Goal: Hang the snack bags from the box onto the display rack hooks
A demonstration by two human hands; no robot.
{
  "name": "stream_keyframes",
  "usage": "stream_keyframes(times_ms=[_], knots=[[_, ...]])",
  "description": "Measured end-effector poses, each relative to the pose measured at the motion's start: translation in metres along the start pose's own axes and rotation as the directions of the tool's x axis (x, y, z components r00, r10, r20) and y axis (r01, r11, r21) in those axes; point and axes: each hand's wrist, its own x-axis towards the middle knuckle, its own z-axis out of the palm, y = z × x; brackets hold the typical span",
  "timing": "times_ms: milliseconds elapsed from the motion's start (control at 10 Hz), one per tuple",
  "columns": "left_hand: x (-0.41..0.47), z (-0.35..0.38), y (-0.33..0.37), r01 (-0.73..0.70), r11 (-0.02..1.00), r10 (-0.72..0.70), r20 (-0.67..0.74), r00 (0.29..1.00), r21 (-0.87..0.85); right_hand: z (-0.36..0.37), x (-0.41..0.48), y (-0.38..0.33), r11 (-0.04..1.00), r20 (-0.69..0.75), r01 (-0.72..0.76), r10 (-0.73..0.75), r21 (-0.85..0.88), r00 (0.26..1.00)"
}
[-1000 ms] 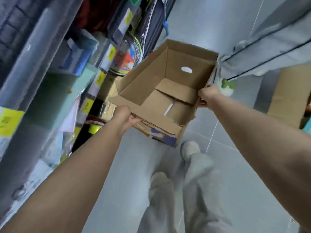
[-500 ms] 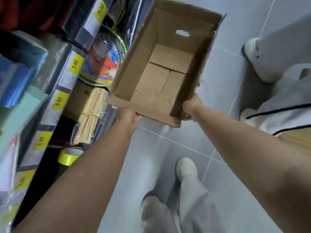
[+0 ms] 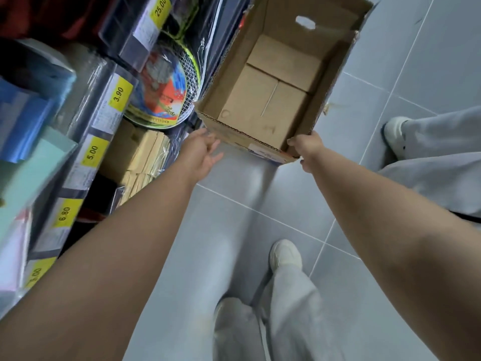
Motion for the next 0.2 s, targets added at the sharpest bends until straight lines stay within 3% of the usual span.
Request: stream_keyframes(times_ms=[100, 200], knots=[[-0.026, -0.001, 0.007, -0.004, 0.997, 0.004, -0.001, 1.000, 0.072, 0.001, -0.024, -0.007, 0.994, -0.028, -0.009, 0.006, -0.105, 1.000], [-0.050, -0.009, 0.015, -0.050, 0.975, 0.062, -0.048, 0.997, 0.218, 0.001, -0.055, -0.014, 0.981, 0.039, 0.065, -0.059, -0.184, 0.998]])
